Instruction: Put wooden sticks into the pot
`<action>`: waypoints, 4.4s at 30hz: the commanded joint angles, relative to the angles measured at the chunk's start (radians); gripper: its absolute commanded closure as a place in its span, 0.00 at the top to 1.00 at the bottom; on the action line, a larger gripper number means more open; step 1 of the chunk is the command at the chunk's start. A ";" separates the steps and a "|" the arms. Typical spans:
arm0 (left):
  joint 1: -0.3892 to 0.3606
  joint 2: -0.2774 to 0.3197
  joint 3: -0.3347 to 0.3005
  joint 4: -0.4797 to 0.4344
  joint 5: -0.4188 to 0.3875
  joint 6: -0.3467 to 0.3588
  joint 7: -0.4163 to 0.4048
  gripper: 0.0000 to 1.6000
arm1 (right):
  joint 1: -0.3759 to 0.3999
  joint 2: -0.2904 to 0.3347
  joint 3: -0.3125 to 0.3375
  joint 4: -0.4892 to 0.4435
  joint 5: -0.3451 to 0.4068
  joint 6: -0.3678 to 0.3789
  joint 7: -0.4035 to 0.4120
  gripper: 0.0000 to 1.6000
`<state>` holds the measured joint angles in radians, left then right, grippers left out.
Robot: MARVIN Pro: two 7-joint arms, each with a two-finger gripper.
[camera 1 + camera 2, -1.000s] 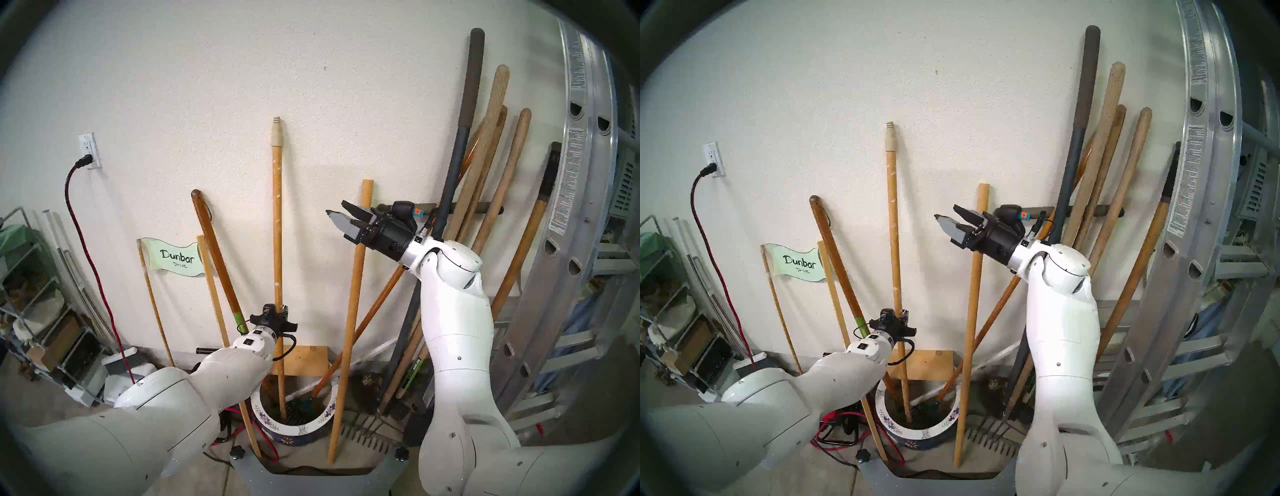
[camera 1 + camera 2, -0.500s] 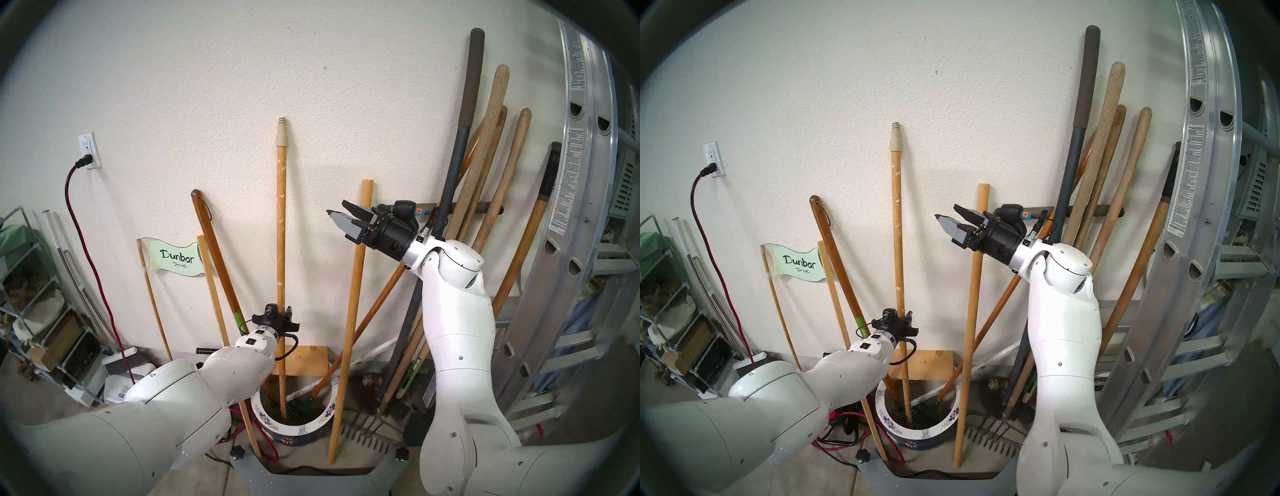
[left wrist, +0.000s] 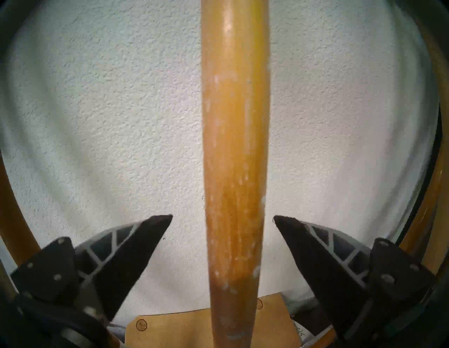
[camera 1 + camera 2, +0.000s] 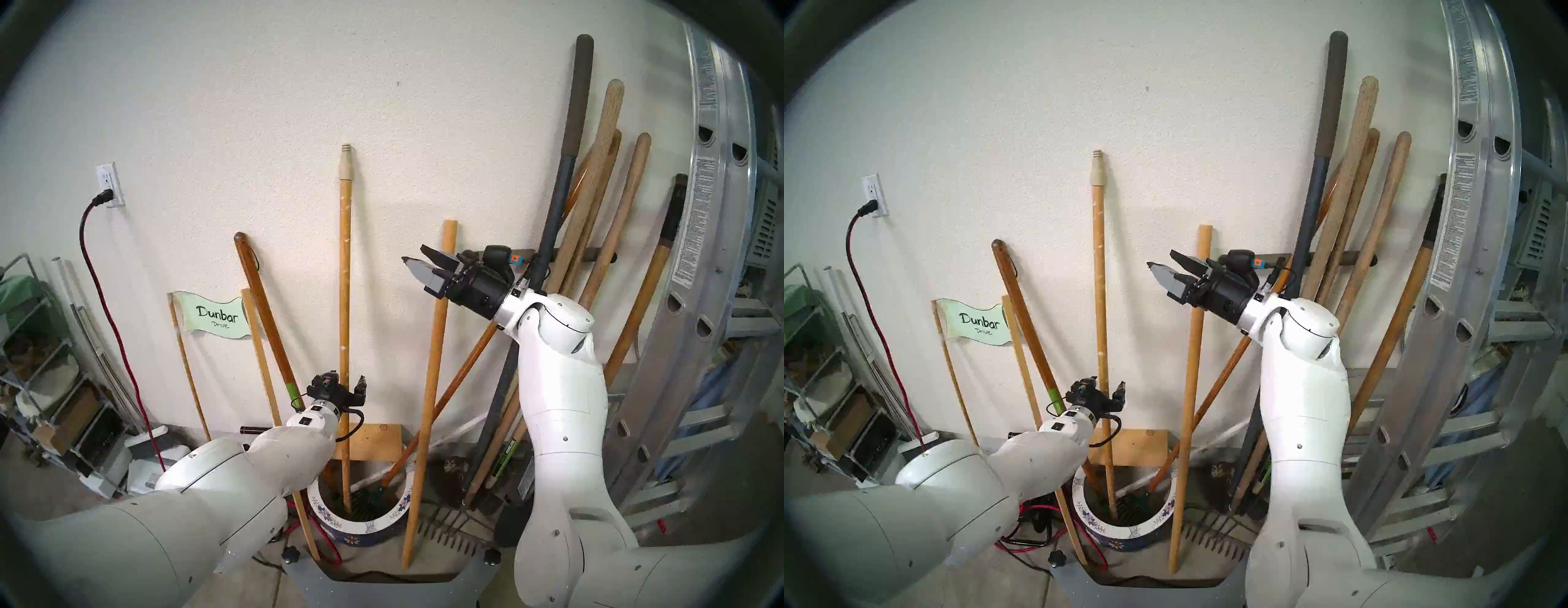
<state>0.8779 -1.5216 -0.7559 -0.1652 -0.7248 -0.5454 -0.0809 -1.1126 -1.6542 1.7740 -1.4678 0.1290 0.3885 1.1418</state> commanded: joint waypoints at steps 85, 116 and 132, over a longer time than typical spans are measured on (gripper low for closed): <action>0.424 0.434 -0.060 -0.824 0.128 -0.415 0.005 1.00 | 0.038 0.019 0.002 0.109 0.000 -0.018 -0.040 1.00; 0.691 0.682 0.009 -1.290 0.147 -0.240 0.120 1.00 | -0.026 0.059 -0.004 0.179 -0.047 -0.031 -0.035 1.00; 0.793 0.821 -0.022 -1.555 0.160 -0.122 0.247 1.00 | -0.045 0.078 -0.043 0.261 -0.135 -0.072 -0.066 1.00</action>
<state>1.6141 -0.7728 -0.7664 -1.6136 -0.5681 -0.7196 0.1154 -1.1569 -1.5797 1.7514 -1.2146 0.0209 0.3370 1.0920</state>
